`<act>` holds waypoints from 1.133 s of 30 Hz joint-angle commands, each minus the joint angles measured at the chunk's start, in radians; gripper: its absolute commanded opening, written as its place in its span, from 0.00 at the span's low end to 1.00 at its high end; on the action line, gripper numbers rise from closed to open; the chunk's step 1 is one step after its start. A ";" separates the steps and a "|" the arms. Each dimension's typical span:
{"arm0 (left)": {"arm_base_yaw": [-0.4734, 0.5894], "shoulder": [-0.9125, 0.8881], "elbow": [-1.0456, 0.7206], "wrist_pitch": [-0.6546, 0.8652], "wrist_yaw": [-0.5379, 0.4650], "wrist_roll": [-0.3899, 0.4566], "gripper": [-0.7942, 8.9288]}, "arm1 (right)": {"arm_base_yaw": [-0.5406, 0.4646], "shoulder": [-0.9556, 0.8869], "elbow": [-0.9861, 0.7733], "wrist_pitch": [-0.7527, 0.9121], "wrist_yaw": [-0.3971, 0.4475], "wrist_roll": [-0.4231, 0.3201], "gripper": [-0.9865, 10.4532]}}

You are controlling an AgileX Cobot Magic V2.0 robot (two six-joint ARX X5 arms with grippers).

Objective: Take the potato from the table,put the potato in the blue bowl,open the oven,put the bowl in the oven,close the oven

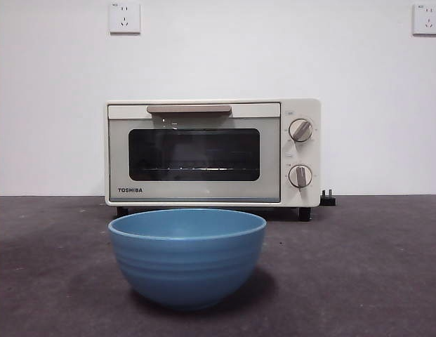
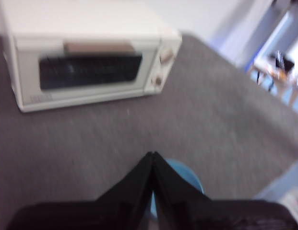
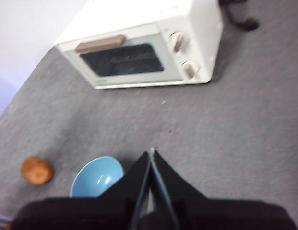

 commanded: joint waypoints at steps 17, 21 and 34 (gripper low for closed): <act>-0.016 0.125 0.068 -0.190 0.080 0.126 0.08 | 0.189 0.328 0.128 0.095 -0.099 0.060 0.08; -0.015 0.120 0.074 -0.239 0.096 0.126 0.08 | 0.380 0.414 0.130 0.220 -0.036 0.124 0.08; -0.016 0.113 0.261 -0.514 0.099 0.173 0.08 | 0.877 1.003 0.407 0.325 0.108 0.060 0.09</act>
